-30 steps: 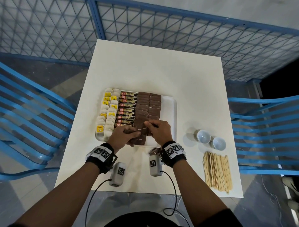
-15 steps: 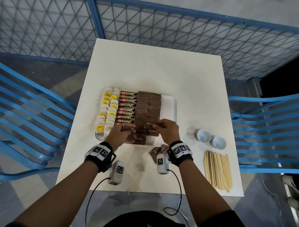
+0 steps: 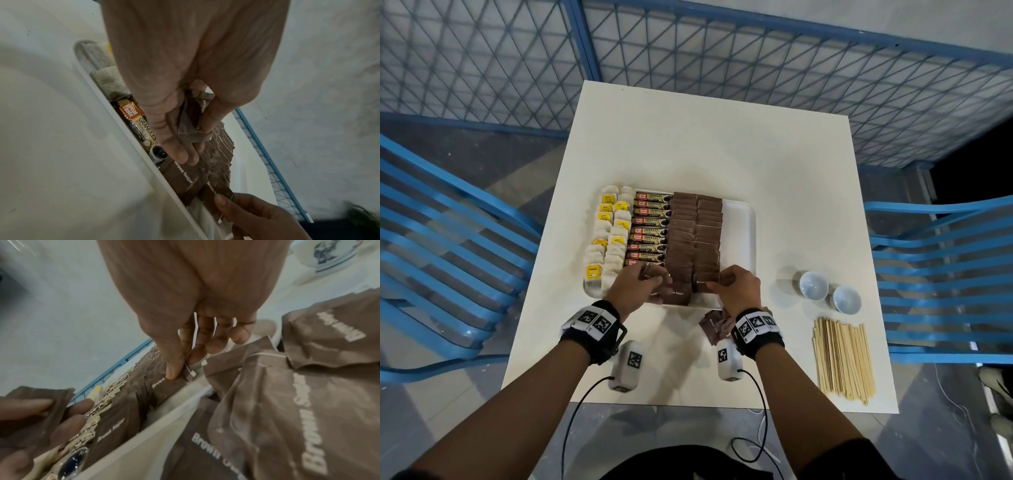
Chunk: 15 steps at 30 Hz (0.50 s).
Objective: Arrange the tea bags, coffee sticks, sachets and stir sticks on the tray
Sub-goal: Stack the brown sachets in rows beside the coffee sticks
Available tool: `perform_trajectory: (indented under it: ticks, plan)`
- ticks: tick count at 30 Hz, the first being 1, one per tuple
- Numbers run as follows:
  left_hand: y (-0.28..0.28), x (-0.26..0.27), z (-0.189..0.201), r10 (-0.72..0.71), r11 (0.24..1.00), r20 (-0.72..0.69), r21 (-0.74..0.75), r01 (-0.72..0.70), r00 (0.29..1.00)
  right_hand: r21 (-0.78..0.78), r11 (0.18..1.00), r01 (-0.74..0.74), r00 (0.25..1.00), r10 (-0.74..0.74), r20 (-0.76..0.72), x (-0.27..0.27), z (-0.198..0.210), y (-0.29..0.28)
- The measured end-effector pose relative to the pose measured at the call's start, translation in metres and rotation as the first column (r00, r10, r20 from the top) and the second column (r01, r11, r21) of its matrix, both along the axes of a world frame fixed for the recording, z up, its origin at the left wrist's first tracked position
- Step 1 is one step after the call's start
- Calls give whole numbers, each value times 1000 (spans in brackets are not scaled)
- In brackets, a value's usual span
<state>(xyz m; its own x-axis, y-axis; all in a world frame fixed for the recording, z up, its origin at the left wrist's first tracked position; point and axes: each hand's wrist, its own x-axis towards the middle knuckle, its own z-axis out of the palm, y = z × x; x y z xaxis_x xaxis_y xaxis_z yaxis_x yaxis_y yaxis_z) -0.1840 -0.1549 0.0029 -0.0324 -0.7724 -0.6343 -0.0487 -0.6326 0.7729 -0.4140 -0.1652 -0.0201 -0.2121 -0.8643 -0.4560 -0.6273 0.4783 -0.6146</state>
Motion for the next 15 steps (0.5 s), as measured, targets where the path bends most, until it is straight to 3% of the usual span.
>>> perform_trajectory:
  ticks: [15]
  plan:
    - [-2, -3, -3, 21, 999, -19, 25, -21, 1000, 11, 999, 30, 999, -31, 16, 1, -1, -1]
